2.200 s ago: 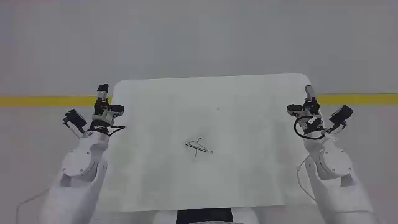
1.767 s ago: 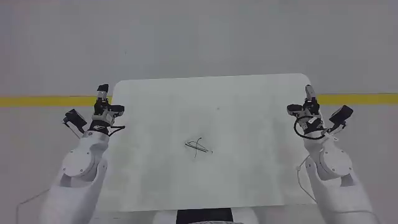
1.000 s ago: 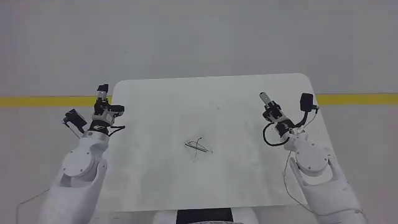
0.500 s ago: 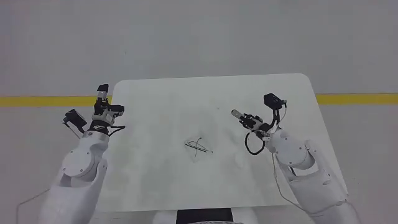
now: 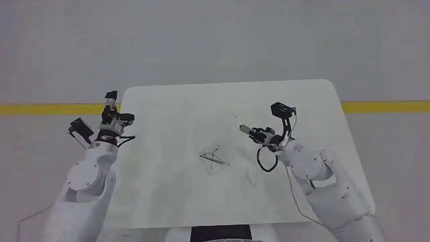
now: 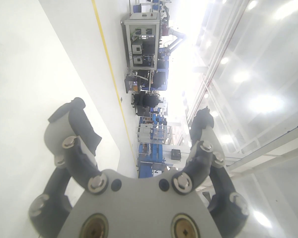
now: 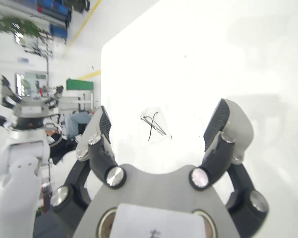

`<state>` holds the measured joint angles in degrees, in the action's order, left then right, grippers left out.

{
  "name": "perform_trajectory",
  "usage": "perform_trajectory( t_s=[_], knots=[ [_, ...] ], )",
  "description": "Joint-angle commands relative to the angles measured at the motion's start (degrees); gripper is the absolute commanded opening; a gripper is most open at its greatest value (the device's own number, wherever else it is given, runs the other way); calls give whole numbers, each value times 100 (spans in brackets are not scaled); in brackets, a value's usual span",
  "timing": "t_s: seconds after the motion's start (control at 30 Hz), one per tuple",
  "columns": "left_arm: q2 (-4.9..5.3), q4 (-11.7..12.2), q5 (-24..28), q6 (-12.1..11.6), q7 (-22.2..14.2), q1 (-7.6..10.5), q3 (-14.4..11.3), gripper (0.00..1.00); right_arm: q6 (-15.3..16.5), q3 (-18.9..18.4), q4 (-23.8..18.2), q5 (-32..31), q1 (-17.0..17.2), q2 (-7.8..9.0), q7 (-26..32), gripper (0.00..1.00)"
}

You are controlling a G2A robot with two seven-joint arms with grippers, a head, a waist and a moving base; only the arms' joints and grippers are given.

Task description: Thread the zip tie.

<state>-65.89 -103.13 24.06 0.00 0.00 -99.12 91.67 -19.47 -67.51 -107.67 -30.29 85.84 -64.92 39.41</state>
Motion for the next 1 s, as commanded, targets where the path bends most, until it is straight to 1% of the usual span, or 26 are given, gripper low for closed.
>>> perform_trajectory(
  t_s=[0.0,0.1,0.2,0.23,0.57,0.6,0.63,0.67,0.73,0.8,0.87,0.97],
  knots=[
    [0,0,0,0,0,0,0,100,-1,200,33,-157,-186,-35,278,100],
    [0,0,0,0,0,0,0,100,-1,497,143,-536,-451,-86,850,100],
    [0,0,0,0,0,0,0,100,-1,714,232,-855,-600,-149,1411,100],
    [0,0,0,0,0,0,0,100,-1,691,238,-856,-603,-170,1434,100],
    [0,0,0,0,0,0,0,100,-1,691,238,-856,-603,-170,1434,100],
    [0,0,0,0,0,0,0,100,72,751,203,-893,-620,-173,1472,100],
    [0,0,0,0,0,0,0,100,195,910,189,-989,-707,-185,1595,100],
    [0,0,0,0,0,0,0,100,201,1054,218,-1034,-858,-208,1755,100],
    [0,0,0,0,0,0,0,100,102,1251,254,-1062,-1086,-254,1932,100],
    [0,0,0,0,0,0,0,100,-1,1501,317,-1127,-1363,-306,2274,100],
    [0,0,0,0,0,0,0,100,-1,1607,397,-1118,-1539,-346,2507,100],
    [0,0,0,0,0,0,0,100,-1,1762,520,-1316,-1787,-406,3034,100]
  ],
)
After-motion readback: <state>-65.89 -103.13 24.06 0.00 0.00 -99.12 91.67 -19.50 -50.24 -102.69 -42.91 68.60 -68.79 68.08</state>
